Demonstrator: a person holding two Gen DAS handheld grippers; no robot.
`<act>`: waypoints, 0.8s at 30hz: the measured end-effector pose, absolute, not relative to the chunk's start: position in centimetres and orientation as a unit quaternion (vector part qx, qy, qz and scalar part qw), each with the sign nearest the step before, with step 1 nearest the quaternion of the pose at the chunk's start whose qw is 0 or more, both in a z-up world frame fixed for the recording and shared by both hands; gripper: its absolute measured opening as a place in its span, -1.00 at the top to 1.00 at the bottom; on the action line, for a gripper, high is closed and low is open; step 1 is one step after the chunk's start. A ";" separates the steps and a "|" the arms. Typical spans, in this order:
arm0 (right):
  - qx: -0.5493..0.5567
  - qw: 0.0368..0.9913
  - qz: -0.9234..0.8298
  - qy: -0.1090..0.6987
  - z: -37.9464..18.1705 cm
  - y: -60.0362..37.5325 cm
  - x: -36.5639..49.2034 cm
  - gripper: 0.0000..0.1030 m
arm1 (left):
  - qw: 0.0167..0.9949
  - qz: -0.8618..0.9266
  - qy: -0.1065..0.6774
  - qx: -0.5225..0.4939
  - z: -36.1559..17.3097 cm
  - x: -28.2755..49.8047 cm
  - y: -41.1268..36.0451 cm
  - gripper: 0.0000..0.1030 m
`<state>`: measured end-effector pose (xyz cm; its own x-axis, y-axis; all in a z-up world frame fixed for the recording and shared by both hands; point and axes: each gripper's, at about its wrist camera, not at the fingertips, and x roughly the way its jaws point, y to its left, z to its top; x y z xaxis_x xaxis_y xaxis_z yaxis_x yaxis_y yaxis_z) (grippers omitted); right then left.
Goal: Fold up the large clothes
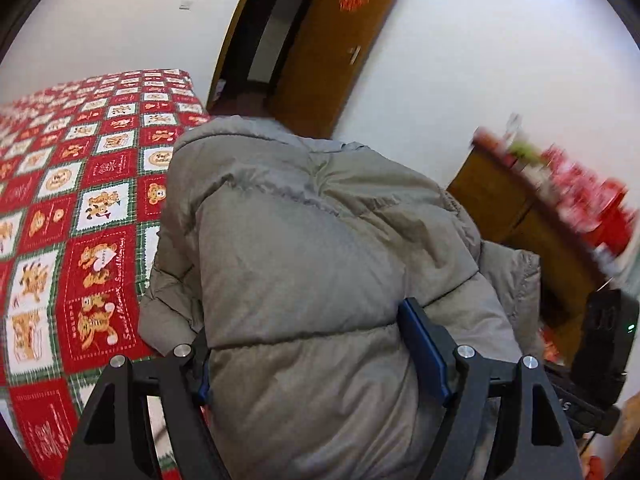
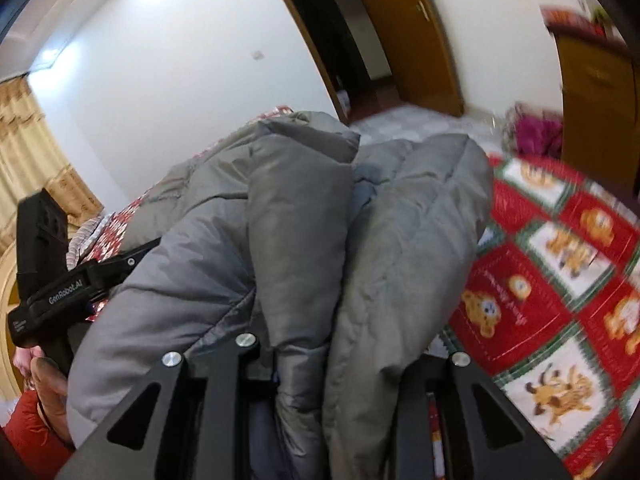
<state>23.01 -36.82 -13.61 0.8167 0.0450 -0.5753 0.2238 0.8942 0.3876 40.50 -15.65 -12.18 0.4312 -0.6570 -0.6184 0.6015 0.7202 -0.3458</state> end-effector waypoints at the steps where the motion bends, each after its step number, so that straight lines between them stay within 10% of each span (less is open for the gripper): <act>1: 0.230 0.924 -0.048 0.302 -14.1 -37.0 23.6 0.46 | 0.846 -0.369 0.384 -0.031 -12.7 40.7 -15.8 -0.51; 15: 0.204 0.923 0.056 0.321 -14.2 -31.7 32.0 0.46 | 0.829 -0.338 0.405 -0.186 -15.5 45.7 -0.9 -0.52; 19: 0.217 0.913 0.069 0.338 -15.8 -30.5 34.5 0.46 | 0.861 -0.269 0.407 -0.142 -16.3 46.1 1.0 -0.97; 24: 0.217 0.905 0.080 0.357 -15.8 -30.6 36.0 0.43 | 0.857 -0.258 0.413 -0.168 -17.6 47.0 3.1 -0.98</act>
